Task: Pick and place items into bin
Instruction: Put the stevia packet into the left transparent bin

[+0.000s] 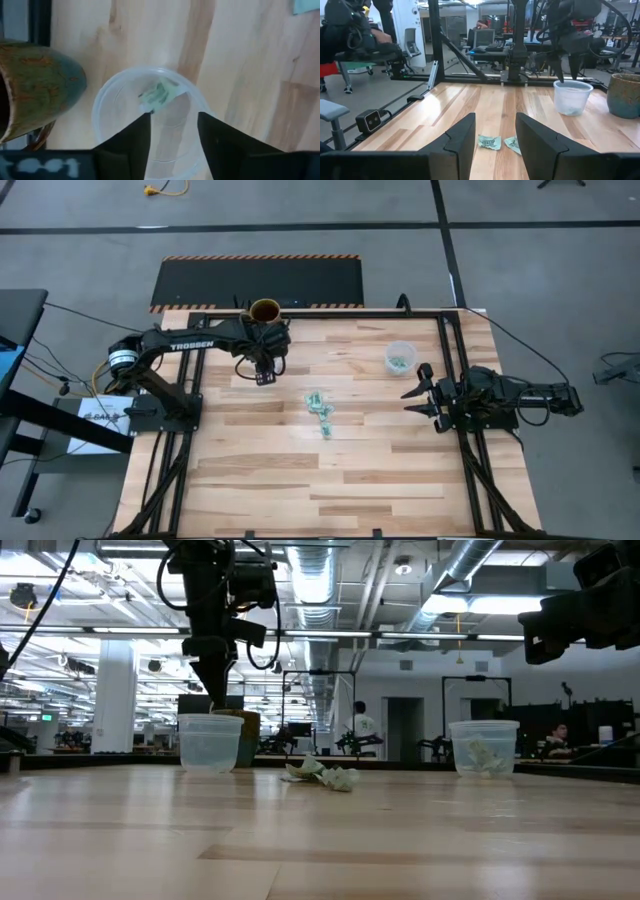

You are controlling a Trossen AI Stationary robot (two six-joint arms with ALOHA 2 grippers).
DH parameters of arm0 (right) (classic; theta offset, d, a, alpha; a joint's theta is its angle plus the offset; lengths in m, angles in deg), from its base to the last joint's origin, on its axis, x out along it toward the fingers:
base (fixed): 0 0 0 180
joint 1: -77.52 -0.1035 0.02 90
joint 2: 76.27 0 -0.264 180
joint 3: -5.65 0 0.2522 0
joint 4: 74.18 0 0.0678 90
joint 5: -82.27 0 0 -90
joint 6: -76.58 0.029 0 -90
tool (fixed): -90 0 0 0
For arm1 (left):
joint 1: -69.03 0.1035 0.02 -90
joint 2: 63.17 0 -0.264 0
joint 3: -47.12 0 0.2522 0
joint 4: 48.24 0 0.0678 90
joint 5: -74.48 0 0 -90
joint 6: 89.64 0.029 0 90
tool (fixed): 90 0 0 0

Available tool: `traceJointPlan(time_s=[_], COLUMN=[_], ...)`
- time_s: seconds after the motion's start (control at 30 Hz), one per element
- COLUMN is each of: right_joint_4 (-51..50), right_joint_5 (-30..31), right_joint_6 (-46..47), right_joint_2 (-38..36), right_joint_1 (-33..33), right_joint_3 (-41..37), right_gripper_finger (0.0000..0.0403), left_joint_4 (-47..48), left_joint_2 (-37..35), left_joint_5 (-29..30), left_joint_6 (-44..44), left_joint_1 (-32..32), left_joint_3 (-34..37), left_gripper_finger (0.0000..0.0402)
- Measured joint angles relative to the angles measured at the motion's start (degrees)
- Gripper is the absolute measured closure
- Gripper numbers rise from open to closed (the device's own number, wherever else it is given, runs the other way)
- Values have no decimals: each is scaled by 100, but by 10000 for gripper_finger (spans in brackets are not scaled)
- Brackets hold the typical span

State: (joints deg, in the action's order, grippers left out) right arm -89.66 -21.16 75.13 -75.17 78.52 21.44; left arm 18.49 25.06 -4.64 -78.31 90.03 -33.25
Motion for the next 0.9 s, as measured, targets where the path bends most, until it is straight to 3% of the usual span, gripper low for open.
traceJointPlan(time_s=[0.1, 0.27, 0.37, 0.5, 0.57, 0.73, 0.9], right_joint_4=[0, 0, 0, 0, -4, 0, -2], right_joint_5=[2, 2, 2, 1, 2, 0, 2], right_joint_6=[0, -2, -2, -1, 0, 0, 0], right_joint_2=[0, 0, 0, 1, 1, 0, 1], right_joint_1=[0, 0, 0, 0, 0, -1, 0], right_joint_3=[0, 0, 0, 0, 0, 0, 0], right_gripper_finger=[269, 270, 268, 270, 270, 269, 270], left_joint_4=[-229, -1565, -2354, -2726, -2680, -2747, -3350], left_joint_2=[0, 0, 0, 151, 314, 954, 1497], left_joint_5=[-450, -1634, -1517, -578, -423, -830, -1071], left_joint_6=[-17, -161, 70, 394, 303, 85, 525], left_joint_1=[-98, -608, -1100, -1650, -1772, -2003, -2350], left_joint_3=[-106, -368, -384, -347, -340, -336, -338], left_gripper_finger=[237, 235, 235, 235, 235, 235, 235])
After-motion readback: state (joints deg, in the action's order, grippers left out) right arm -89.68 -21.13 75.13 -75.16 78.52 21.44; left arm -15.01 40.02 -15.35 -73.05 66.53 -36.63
